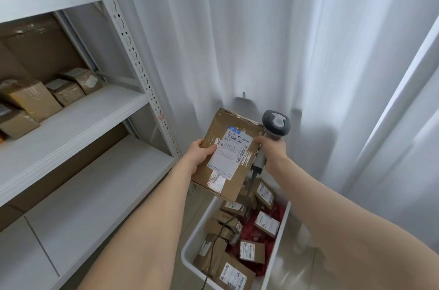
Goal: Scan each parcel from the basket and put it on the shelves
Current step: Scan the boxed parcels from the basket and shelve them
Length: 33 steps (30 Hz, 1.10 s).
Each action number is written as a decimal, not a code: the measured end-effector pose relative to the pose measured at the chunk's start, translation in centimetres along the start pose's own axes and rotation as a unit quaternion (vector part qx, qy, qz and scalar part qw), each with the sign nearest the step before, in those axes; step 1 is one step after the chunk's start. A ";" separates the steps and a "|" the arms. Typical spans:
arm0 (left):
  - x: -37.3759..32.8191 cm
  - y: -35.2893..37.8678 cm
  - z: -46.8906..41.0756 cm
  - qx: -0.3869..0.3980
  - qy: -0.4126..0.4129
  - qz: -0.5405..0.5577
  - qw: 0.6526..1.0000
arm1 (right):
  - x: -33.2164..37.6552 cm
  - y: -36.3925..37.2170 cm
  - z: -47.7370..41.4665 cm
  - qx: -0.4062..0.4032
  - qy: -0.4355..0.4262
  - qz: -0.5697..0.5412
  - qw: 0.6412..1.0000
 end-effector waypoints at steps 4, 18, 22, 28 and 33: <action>0.4 -0.5 -0.2 -0.100 -0.003 0.036 0.994 | -0.3 0.0 0.7 0.012 0.028 0.030 0.999; 0.5 0.9 0.0 -0.154 -0.065 0.158 0.973 | -0.5 3.3 4.1 0.141 0.081 0.099 0.982; 0.4 0.9 0.0 -0.154 -0.064 0.151 0.974 | 0.2 3.5 4.4 0.142 0.079 0.105 0.981; 0.2 0.7 -0.1 -0.160 -0.064 0.151 0.973 | 0.6 4.0 4.7 0.143 0.082 0.136 0.977; 0.4 0.1 -0.2 -0.166 -0.070 0.161 0.970 | 0.9 4.4 4.9 0.142 0.080 0.151 0.975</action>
Point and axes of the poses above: each hand's wrist, its own z-axis away from the middle knuckle, its own y-axis out of the palm, x = y × z, the point moved 9 cm from there along -z, towards the middle knuckle, and after that the axes turned 13 degrees about -z, right-handed, at the moved point
